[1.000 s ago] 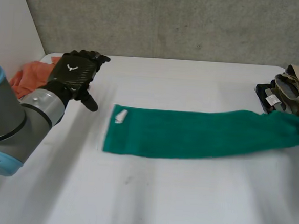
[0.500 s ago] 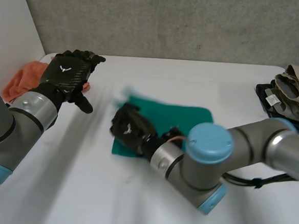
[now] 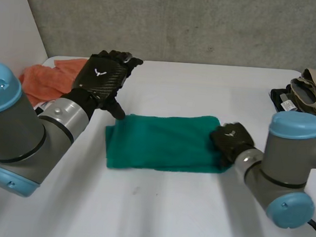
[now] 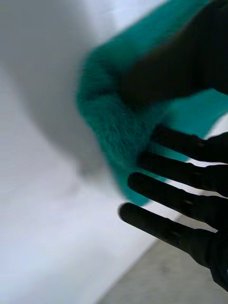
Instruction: Fold the laundry.
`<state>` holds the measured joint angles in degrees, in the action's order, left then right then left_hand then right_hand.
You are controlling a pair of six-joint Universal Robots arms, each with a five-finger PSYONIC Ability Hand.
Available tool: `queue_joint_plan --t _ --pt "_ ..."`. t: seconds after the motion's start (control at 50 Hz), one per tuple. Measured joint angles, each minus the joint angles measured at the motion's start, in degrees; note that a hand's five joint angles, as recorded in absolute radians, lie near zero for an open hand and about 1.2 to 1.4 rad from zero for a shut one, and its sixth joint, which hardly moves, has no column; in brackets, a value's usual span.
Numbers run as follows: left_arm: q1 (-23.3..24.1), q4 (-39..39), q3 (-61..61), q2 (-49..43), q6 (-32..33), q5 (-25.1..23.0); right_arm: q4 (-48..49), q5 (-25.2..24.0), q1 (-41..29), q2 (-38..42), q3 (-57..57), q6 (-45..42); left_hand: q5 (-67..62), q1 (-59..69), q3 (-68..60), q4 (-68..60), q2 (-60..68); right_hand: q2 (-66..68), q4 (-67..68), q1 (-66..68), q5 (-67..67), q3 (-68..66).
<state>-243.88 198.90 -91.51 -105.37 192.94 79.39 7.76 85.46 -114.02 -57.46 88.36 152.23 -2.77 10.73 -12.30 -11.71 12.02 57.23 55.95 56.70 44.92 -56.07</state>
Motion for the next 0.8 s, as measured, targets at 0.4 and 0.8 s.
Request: queue_joint_plan --t 0.4,0.8 --pt "0.4 -0.1 -0.4 1.1 0.1 0.6 20.7 -11.7 -12.3 -5.5 4.7 -9.6 0.0 0.0 0.0 0.0 0.0 10.6 12.6 6.3 12.8 -12.0" --pt "6.6 -4.7 7.4 -3.1 -6.0 5.8 5.8 -5.3 -7.2 -8.1 -3.1 13.5 0.0 0.0 0.0 0.0 0.0 -45.0 -43.6 -43.9 -42.2 44.1"
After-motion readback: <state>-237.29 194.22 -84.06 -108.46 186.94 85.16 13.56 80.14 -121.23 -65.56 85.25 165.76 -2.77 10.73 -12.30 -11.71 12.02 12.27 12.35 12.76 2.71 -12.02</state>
